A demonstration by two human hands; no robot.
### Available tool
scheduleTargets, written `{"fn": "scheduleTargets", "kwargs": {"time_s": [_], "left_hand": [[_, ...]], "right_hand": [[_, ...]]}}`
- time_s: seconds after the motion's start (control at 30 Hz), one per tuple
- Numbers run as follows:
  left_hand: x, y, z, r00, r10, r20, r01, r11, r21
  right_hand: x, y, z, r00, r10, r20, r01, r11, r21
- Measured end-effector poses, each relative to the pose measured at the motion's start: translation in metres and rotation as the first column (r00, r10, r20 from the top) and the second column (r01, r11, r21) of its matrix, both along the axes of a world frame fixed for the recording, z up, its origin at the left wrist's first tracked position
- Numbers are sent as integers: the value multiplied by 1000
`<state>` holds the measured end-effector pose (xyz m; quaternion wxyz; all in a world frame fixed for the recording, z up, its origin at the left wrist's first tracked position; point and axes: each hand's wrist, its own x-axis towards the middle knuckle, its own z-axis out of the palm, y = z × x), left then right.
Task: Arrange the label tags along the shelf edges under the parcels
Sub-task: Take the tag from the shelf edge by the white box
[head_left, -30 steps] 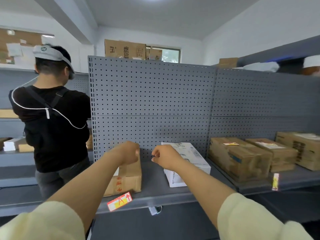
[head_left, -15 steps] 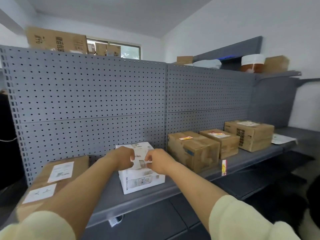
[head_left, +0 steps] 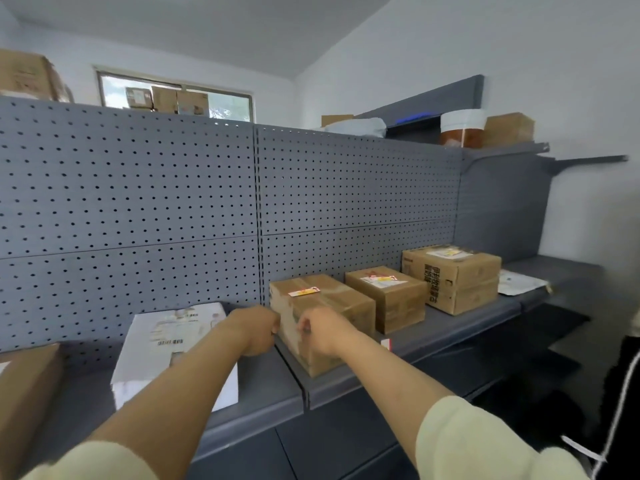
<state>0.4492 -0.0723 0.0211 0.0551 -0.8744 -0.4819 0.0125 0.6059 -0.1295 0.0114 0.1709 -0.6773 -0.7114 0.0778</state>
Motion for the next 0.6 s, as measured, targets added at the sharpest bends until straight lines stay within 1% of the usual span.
{"fn": "scheduleTargets", "kwargs": {"time_s": [0.37, 0.47, 0.6], "left_hand": [[38, 68, 9, 998, 67, 13, -67, 998, -2], [48, 89, 15, 997, 70, 41, -70, 998, 1], [61, 115, 20, 998, 58, 30, -58, 998, 5]], "right_hand": [[52, 65, -1, 997, -30, -70, 29, 1000, -9], [62, 84, 5, 997, -43, -71, 43, 999, -6], [71, 109, 8, 998, -48, -41, 48, 999, 6]]}}
